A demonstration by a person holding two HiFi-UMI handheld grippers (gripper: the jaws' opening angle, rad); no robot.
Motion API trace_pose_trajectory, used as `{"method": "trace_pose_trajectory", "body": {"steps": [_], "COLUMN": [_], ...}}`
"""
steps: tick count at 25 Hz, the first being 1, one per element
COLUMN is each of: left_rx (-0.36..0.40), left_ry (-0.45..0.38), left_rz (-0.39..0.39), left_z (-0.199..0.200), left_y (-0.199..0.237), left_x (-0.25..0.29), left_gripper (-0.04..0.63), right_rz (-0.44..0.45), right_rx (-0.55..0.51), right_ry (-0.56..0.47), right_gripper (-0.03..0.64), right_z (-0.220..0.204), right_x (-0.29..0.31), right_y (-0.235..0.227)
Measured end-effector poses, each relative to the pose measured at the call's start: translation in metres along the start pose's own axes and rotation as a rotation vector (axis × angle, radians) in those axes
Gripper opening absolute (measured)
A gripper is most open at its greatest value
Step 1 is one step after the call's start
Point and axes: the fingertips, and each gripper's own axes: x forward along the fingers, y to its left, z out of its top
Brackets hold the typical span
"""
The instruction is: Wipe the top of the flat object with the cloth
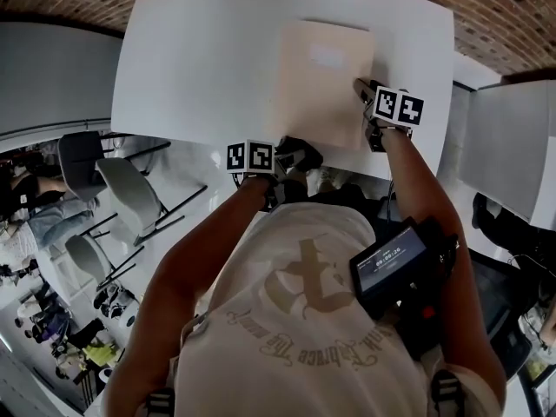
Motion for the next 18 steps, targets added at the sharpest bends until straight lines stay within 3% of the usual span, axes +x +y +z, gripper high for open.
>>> {"method": "trace_pose_trajectory", "body": {"steps": [11, 18], "left_rx": [0.177, 0.242], "left_ry": [0.227, 0.304], "left_rz": [-0.066, -0.130], "left_z": [-0.029, -0.046], "left_y": [-0.043, -0.069], "left_x": [0.050, 0.077], "left_gripper": [0.095, 0.095], "right_rz": [0.017, 0.024], "right_rx": [0.003, 0.016], "right_ry": [0.001, -0.008], "right_gripper": [0.201, 0.202], "right_z": [0.000, 0.000], "right_x": [0.002, 0.003], "right_y": [0.001, -0.001]}}
